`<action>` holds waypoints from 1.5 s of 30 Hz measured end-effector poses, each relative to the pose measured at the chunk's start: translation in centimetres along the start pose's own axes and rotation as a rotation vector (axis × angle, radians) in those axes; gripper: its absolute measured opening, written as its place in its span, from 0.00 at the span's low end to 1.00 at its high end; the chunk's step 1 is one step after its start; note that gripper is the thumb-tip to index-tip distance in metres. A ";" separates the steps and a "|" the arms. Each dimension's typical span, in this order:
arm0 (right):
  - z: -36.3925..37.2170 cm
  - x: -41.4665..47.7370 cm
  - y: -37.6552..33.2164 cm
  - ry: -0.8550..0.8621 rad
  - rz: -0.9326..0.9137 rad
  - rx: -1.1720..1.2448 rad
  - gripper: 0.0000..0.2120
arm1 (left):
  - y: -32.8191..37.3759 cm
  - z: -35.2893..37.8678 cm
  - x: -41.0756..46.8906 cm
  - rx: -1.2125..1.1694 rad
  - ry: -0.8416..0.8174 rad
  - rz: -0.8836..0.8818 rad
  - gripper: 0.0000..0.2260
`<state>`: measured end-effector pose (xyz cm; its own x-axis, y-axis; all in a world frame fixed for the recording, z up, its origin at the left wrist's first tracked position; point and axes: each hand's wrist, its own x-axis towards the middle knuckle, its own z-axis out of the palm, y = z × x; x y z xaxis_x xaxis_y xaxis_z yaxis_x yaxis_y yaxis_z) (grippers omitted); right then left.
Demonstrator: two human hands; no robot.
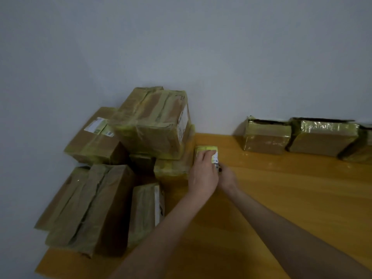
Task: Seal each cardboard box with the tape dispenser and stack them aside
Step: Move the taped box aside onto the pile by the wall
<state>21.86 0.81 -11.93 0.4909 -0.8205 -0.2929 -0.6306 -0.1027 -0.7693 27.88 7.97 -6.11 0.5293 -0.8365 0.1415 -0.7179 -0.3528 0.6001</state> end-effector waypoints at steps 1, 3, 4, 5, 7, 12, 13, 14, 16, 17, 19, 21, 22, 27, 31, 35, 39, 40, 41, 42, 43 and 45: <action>-0.1 0.1 -0.1 -0.025 -0.017 -0.017 0.12 | 0.2 0.0 0.3 -0.007 -0.010 0.007 0.19; -0.7 0.1 -0.2 -0.100 -0.057 -0.088 0.10 | 0.5 0.3 1.1 -0.007 -0.038 0.004 0.18; -1.2 0.2 -0.2 -0.131 -0.071 -0.122 0.11 | 0.7 0.6 1.7 -0.013 -0.055 0.001 0.18; -1.8 0.2 -0.2 -0.150 -0.080 -0.144 0.13 | 1.0 0.9 2.2 -0.025 -0.075 -0.004 0.18; -3.4 0.3 0.2 -0.134 -0.072 -0.143 0.16 | 1.7 1.9 3.3 -0.044 -0.125 -0.024 0.18; -9.3 0.6 2.2 0.163 0.139 -0.042 0.26 | 4.0 5.1 6.0 -0.068 -0.237 -0.048 0.20; -10.7 0.9 2.8 0.230 0.175 -0.006 0.26 | 4.4 5.8 6.6 -0.078 -0.250 -0.046 0.22; -12.1 1.2 3.4 0.286 0.209 0.059 0.26 | 4.8 6.5 7.3 -0.090 -0.257 -0.041 0.25; -14.6 1.9 4.7 0.365 0.263 0.230 0.25 | 5.4 7.8 8.6 -0.119 -0.267 -0.031 0.29; -15.8 2.4 5.4 0.391 0.283 0.289 0.26 | 5.7 8.4 9.4 -0.136 -0.272 -0.037 0.32; -17.8 3.4 6.6 0.408 0.312 0.348 0.26 | 6.1 9.5 11.2 -0.192 -0.282 -0.098 0.38; -19.3 4.7 7.6 0.382 0.319 0.401 0.25 | 6.6 10.6 13.0 -0.281 -0.277 -0.213 0.42; -19.6 5.4 7.9 0.357 0.316 0.428 0.24 | 6.7 10.9 13.9 -0.321 -0.269 -0.269 0.42; -20.4 9.0 9.8 0.132 0.252 0.498 0.31 | 8.7 14.4 16.0 -0.395 -0.229 -0.454 0.39; -20.4 9.1 11.3 0.065 0.173 0.319 0.30 | 10.0 15.3 14.0 -0.340 -0.094 -0.534 0.29; -21.0 7.4 12.1 0.032 0.123 0.286 0.29 | 10.9 14.5 10.5 -0.171 0.019 -0.612 0.27; -23.0 4.4 13.0 0.069 0.091 0.241 0.27 | 13.0 14.0 7.1 -0.174 0.048 -0.641 0.26; -23.6 3.6 13.3 0.079 0.071 0.244 0.24 | 13.6 14.0 6.2 -0.210 0.060 -0.639 0.25; -24.3 2.7 13.7 0.088 0.049 0.246 0.22 | 14.1 14.1 5.2 -0.252 0.071 -0.626 0.22; -24.8 1.8 14.1 0.097 0.029 0.251 0.20 | 14.6 14.1 4.1 -0.291 0.079 -0.605 0.19; -25.3 0.7 14.7 0.100 0.011 0.263 0.19 | 15.0 14.3 2.9 -0.325 0.081 -0.582 0.16; -25.8 -1.5 16.1 0.079 0.022 0.311 0.25 | 15.5 14.8 0.3 -0.357 0.069 -0.536 0.14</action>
<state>-4.53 -14.13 -9.16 0.4234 -0.8630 -0.2756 -0.4206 0.0822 -0.9035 10.26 -3.91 -8.42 0.8089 -0.5501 -0.2076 -0.1577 -0.5431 0.8247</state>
